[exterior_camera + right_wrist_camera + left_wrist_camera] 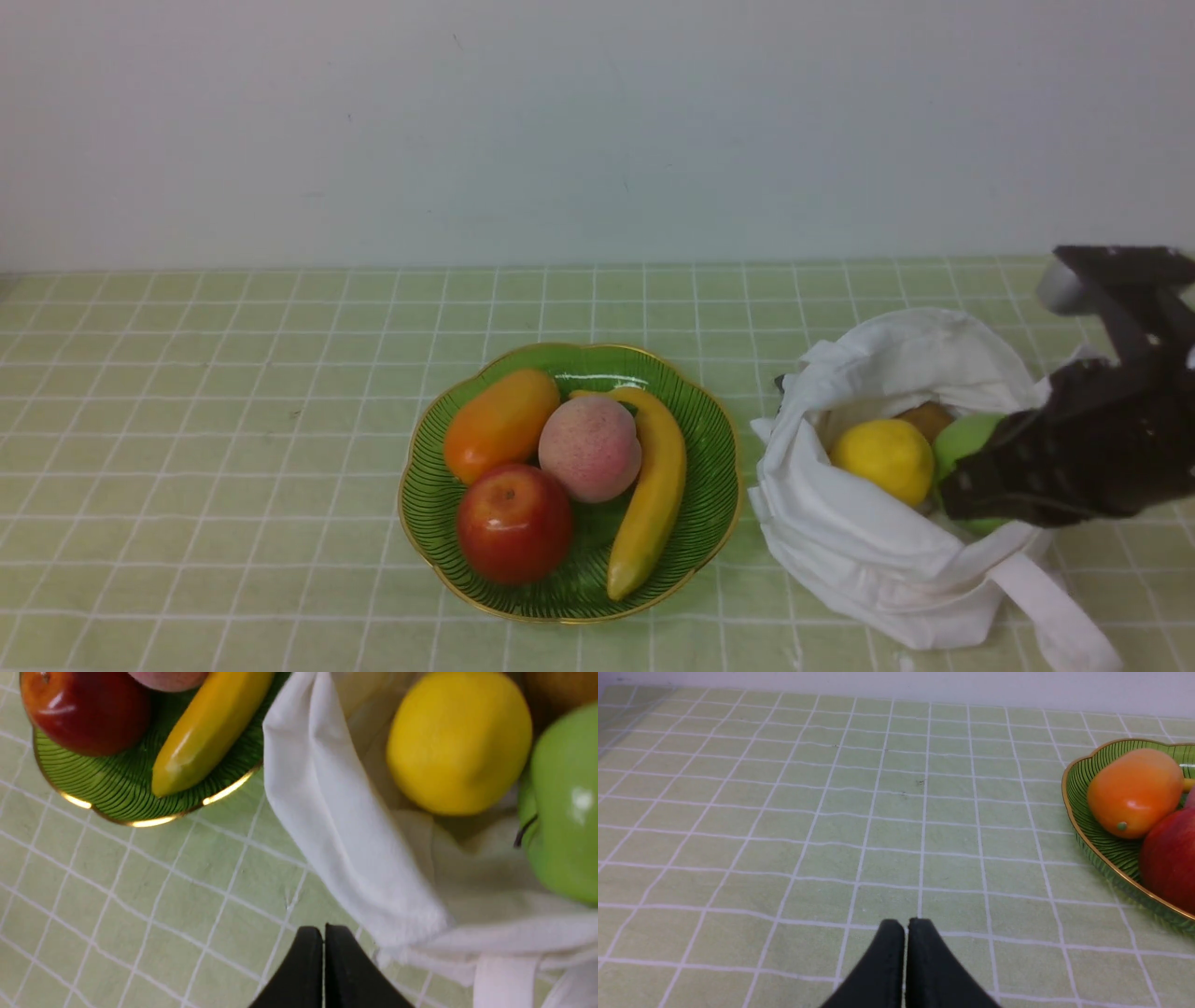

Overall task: Take the fruit out of the bag on the green coffee tablecloth and place them on the plate.
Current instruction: 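Reach into the cloth bag and grasp the lemon with the right gripper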

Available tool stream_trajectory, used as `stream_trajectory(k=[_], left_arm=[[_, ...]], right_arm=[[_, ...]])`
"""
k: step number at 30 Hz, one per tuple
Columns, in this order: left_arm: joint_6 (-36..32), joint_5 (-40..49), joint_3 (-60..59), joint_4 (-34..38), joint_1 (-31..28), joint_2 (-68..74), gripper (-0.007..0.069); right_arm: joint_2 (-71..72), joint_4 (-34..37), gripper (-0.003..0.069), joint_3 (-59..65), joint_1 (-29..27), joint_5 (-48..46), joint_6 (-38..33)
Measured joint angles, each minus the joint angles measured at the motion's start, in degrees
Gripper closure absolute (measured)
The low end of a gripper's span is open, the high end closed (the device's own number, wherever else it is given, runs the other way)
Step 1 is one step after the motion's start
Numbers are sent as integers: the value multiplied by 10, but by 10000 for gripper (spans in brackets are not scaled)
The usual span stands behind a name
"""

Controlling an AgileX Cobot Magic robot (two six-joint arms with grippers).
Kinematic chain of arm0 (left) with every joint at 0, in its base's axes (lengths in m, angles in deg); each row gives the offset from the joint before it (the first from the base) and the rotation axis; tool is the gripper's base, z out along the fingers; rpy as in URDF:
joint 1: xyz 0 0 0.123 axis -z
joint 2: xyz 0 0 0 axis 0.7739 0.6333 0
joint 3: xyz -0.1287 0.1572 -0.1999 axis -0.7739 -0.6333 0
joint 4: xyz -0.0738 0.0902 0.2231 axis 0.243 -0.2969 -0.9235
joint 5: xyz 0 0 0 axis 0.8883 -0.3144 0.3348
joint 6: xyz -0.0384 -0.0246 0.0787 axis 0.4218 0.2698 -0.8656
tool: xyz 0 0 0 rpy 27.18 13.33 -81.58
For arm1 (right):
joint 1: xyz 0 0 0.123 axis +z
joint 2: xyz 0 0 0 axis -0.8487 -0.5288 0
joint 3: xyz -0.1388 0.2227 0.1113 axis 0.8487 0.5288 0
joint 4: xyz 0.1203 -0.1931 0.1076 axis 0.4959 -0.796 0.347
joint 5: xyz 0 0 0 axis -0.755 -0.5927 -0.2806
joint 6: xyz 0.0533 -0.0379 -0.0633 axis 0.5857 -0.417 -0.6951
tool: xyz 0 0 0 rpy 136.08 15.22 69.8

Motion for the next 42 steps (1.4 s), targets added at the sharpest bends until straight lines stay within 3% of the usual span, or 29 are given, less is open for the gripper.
stream_trajectory(k=[9, 16, 23, 24, 28, 30, 36, 42], left_arm=[[0, 0, 0, 0, 0, 0, 632], [-4, 0, 0, 0, 0, 0, 632], [-4, 0, 0, 0, 0, 0, 632], [-4, 0, 0, 0, 0, 0, 632], [-4, 0, 0, 0, 0, 0, 632], [-4, 0, 0, 0, 0, 0, 632], [-4, 0, 0, 0, 0, 0, 632], [-4, 0, 0, 0, 0, 0, 632]], right_arm=[[-108, -197, 627, -117, 65, 15, 148], [-148, -264, 557, -139, 67, 22, 183], [-180, -269, 277, -139, 67, 47, 184], [-180, -269, 267, -139, 67, 49, 184], [-200, -269, 83, -139, 67, 74, 184], [-211, -269, 46, -139, 67, 74, 184], [-244, -269, 25, -139, 67, 74, 184], [-260, -269, 60, -142, 67, 76, 184]])
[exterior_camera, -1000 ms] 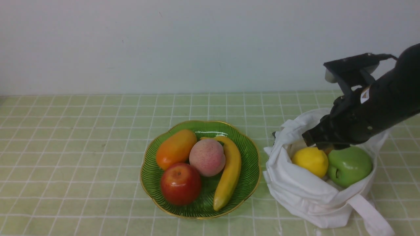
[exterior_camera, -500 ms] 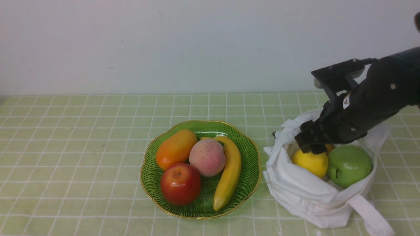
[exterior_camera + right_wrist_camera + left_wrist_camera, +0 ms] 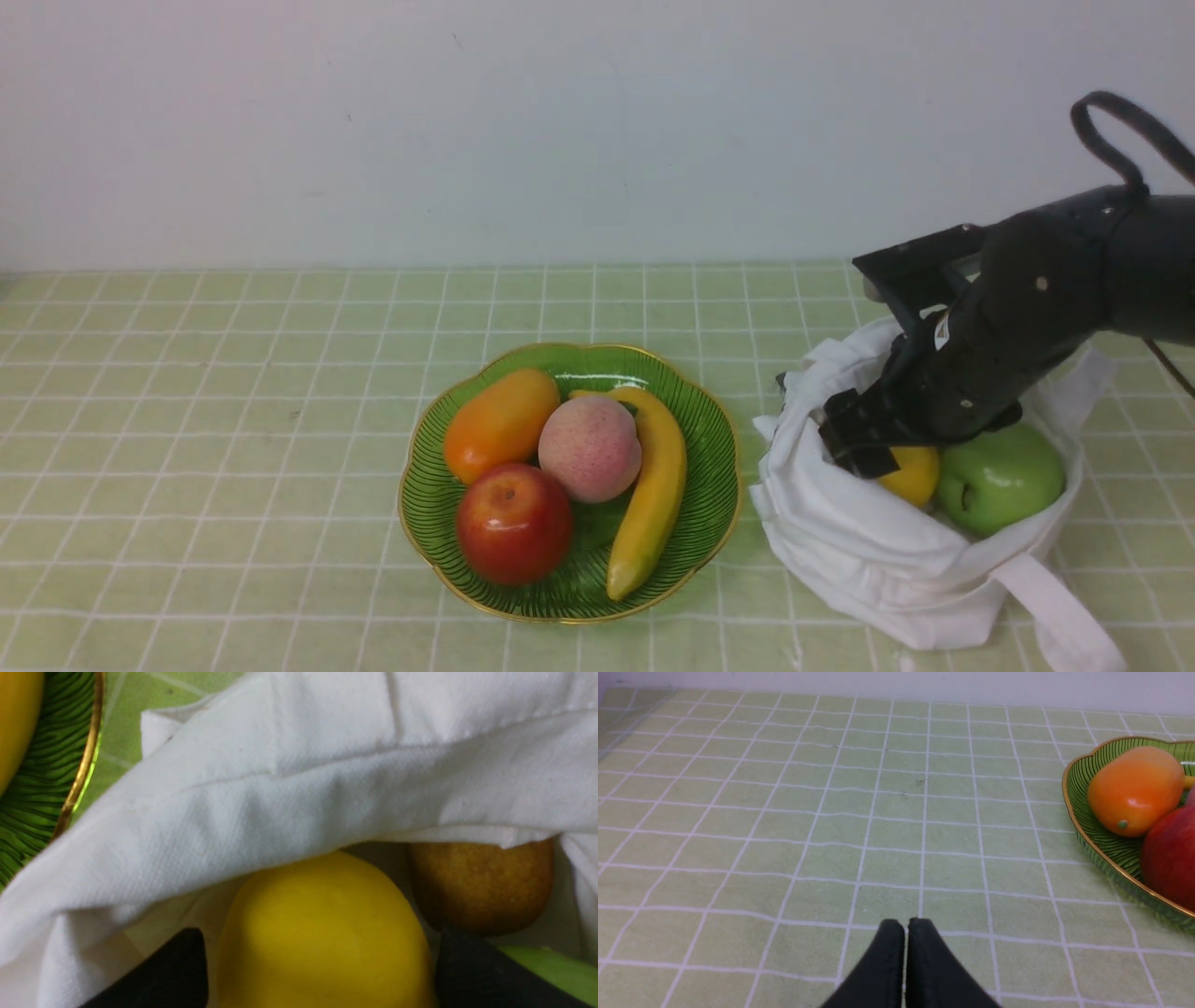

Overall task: Take the fruit out of the bag on the green coffee tablecloth and place them on the plate.
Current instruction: 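Reach into the cloth bag and grasp the lemon with the right gripper, then move the lemon from the bag and place it in the dish with the right gripper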

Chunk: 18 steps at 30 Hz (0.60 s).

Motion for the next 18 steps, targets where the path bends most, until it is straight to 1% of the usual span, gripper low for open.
stream_trajectory(k=[2, 4, 6, 14, 18], left_arm=[[0, 0, 0, 0, 0, 0, 632], [2, 0, 0, 0, 0, 0, 632], [2, 0, 0, 0, 0, 0, 632], [3, 0, 0, 0, 0, 0, 632], [4, 0, 0, 0, 0, 0, 632]], right_arm=[[-1, 0, 90, 0, 0, 0, 0], [-1, 0, 141, 0, 1, -1, 0], [-2, 0, 153, 0, 1, -3, 0], [4, 0, 153, -1, 1, -16, 0], [23, -24, 153, -32, 1, -63, 0]])
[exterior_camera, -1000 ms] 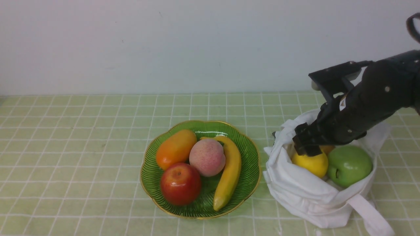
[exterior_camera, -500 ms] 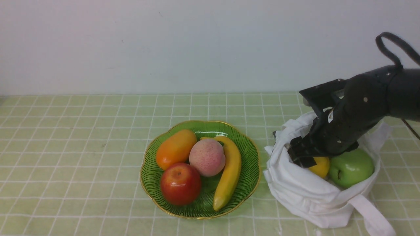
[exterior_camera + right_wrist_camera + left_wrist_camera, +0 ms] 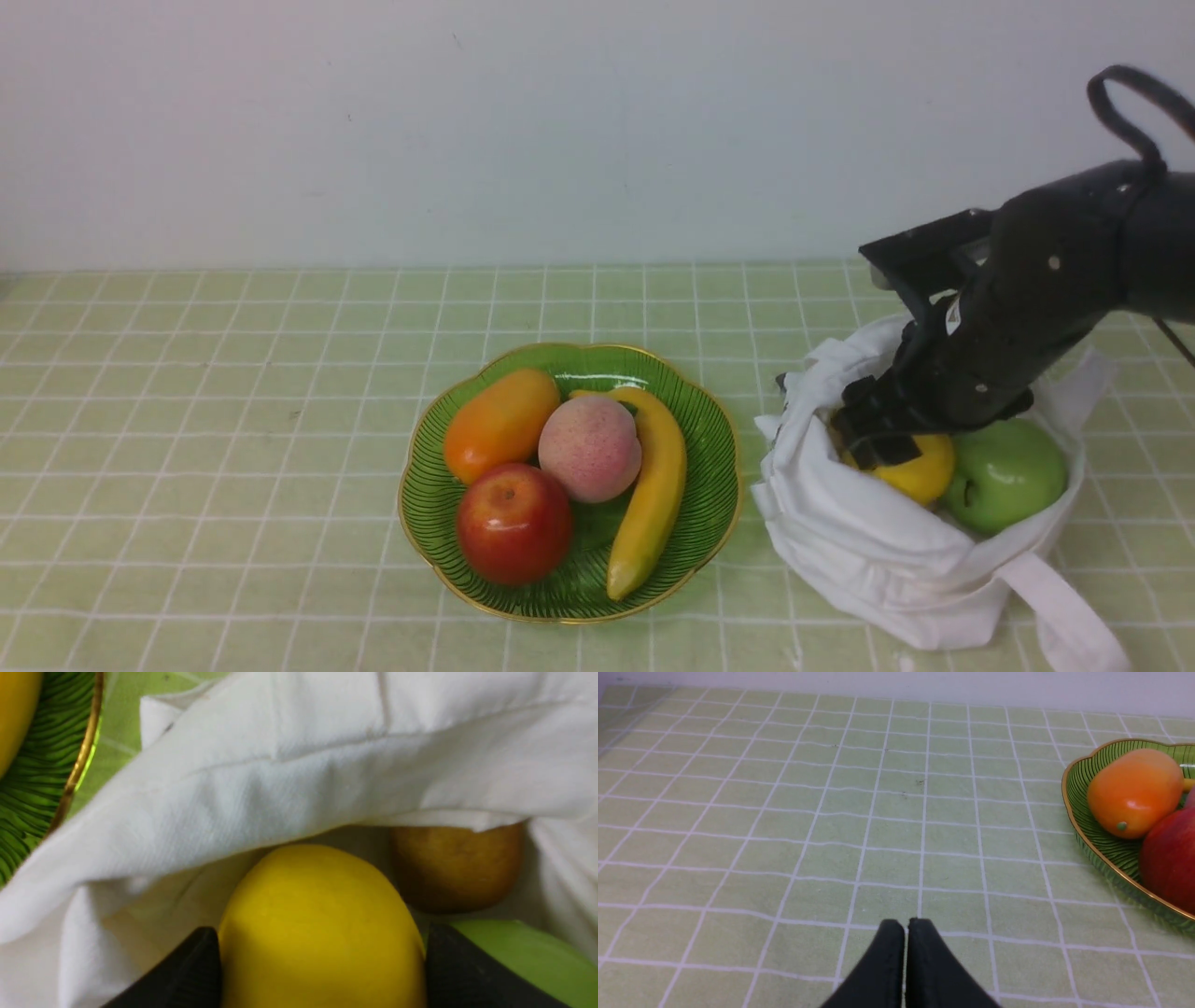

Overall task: Take the fruit out of the bag on the green coffee tablecloth and place them on the plate.
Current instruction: 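Move the lemon from the bag and place it in the dish with the right gripper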

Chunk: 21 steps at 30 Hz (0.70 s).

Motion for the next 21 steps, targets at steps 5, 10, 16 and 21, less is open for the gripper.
stream_trajectory(k=[5, 10, 16, 21], left_arm=[[1, 0, 0, 0, 0, 0, 632], [1, 0, 0, 0, 0, 0, 632], [1, 0, 0, 0, 0, 0, 632], [1, 0, 0, 0, 0, 0, 632]], right_arm=[[17, -3, 153, -37, 0, -59, 0], [50, -3, 153, -66, 0, -128, 0], [112, 6, 153, -72, 0, -154, 4], [151, 95, 153, -72, 2, -142, -6]])
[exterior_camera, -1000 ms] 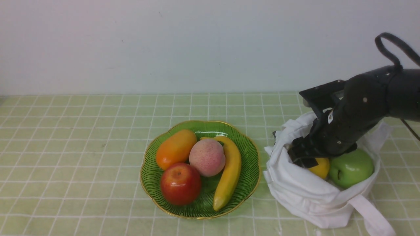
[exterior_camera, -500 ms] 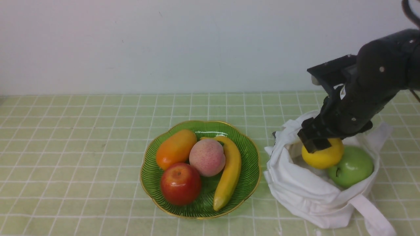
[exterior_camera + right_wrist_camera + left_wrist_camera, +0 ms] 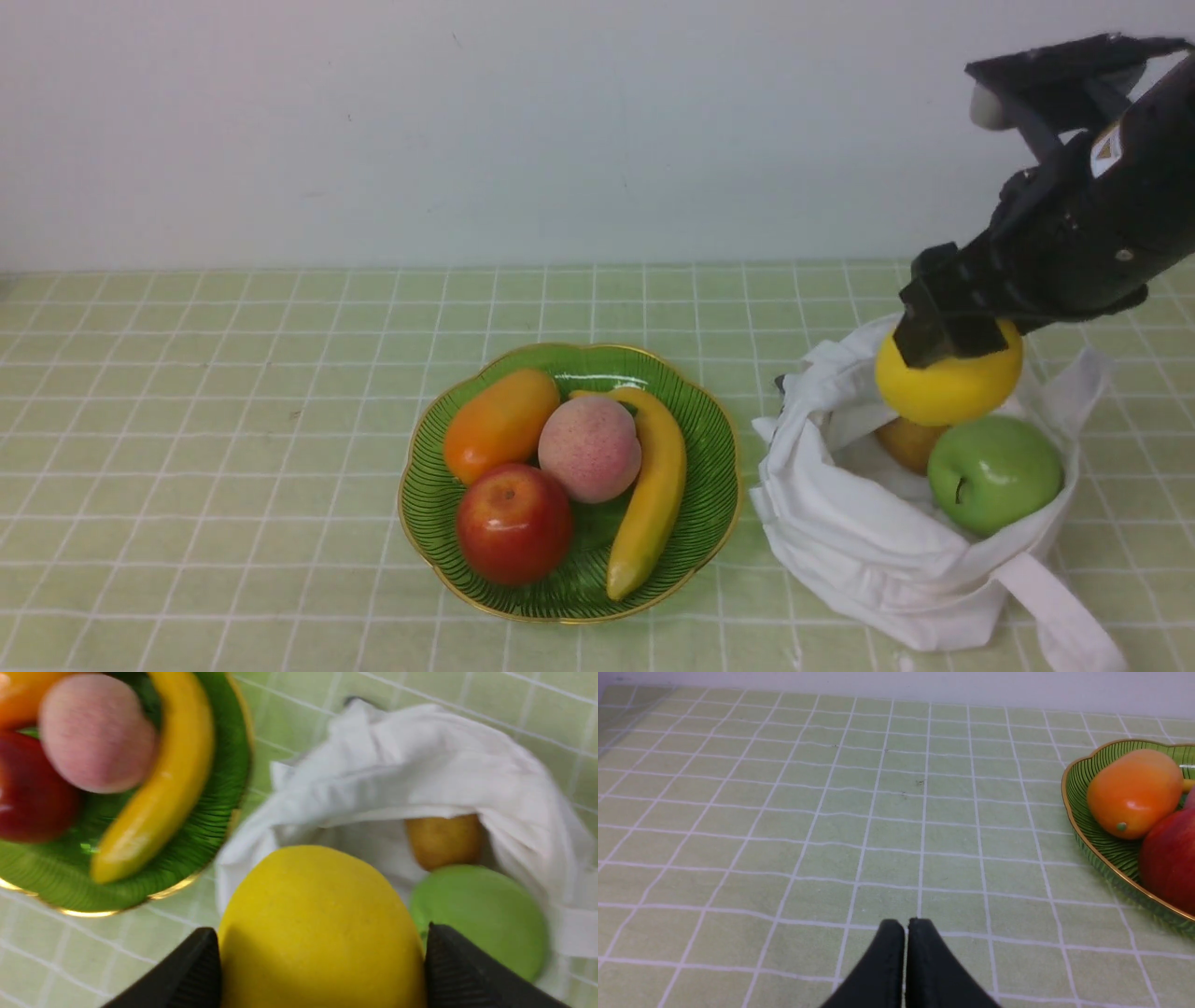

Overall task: Take the fruit out of the bag on the green coffee tablecloth and place them on the plate.
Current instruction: 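Move the lemon from the bag and place it in the dish with the right gripper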

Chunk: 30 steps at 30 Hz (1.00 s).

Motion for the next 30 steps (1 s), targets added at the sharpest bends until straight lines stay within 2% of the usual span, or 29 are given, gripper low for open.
stream_trajectory(k=[7, 12, 16, 24, 25, 30], left_arm=[[0, 0, 0, 0, 0, 0, 632], [0, 0, 0, 0, 0, 0, 632], [0, 0, 0, 0, 0, 0, 632], [0, 0, 0, 0, 0, 0, 632], [0, 0, 0, 0, 0, 0, 632], [0, 0, 0, 0, 0, 0, 632]], right_arm=[[-44, 187, 153, 0, 55, 85, -134], [-117, 256, 153, 0, 105, 150, -208], [-185, 265, 153, 0, 131, 178, -237], [-255, 268, 152, -1, 134, 204, -253], [-258, 268, 143, -1, 134, 210, -258], [-262, 268, 1, -3, 135, 236, -276]])
